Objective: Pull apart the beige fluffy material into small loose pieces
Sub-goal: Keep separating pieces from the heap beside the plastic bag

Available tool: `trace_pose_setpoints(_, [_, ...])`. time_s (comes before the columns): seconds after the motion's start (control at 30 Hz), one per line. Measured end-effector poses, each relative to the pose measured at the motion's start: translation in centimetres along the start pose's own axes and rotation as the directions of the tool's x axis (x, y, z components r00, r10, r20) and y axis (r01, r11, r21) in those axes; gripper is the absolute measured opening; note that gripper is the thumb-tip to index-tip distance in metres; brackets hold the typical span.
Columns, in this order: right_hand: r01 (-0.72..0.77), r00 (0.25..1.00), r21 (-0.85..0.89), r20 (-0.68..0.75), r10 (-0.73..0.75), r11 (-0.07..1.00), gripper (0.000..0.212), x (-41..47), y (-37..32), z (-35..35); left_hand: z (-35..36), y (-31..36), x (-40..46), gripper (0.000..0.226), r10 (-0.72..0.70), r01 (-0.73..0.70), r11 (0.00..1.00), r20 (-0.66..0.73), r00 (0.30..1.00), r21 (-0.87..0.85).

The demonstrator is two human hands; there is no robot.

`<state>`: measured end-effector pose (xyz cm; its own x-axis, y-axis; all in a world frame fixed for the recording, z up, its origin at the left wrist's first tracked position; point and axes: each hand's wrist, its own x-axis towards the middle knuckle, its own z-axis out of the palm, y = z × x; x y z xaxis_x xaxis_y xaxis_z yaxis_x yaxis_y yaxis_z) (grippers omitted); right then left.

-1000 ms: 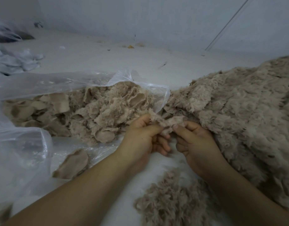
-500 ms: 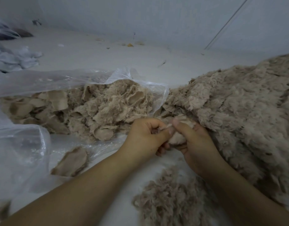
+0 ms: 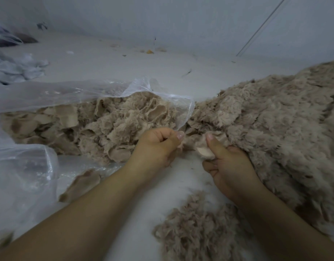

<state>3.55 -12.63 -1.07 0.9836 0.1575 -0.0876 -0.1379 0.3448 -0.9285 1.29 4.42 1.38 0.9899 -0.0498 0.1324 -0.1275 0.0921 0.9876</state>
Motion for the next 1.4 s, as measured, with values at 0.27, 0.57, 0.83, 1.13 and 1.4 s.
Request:
trace_pose_setpoints(0.27, [-0.007,0.985,-0.084,0.169,0.021,0.996,0.037,-0.3,0.0,-0.1,-1.1,0.7,-0.7,0.02,-0.047,-0.086,0.963,0.473,0.88,0.256])
trace_pose_setpoints(0.57, [0.112,0.98,-0.23,0.184,-0.07,0.967,0.055,-0.4,0.5,0.2,1.2,-0.2,-0.4,0.017,0.102,-0.1,0.985,-0.004,0.995,0.141])
trace_pose_setpoints(0.83, [0.094,0.978,-0.104,0.198,-0.072,0.99,0.028,-0.6,0.1,0.4,1.7,0.0,-0.4,0.044,0.002,0.002,1.0,-0.145,0.989,0.026])
trace_pose_setpoints(1.13, [0.092,0.963,-0.024,0.258,-0.083,0.995,0.046,-1.1,-0.3,0.7,1.5,-0.6,-0.6,0.034,-0.054,0.053,0.998,0.061,0.997,0.022])
trace_pose_setpoints(1.4, [0.098,0.977,-0.029,0.192,-0.091,0.995,0.039,-0.8,-0.5,0.9,1.2,-0.7,-0.3,0.027,-0.066,0.068,0.998,0.065,0.996,-0.018])
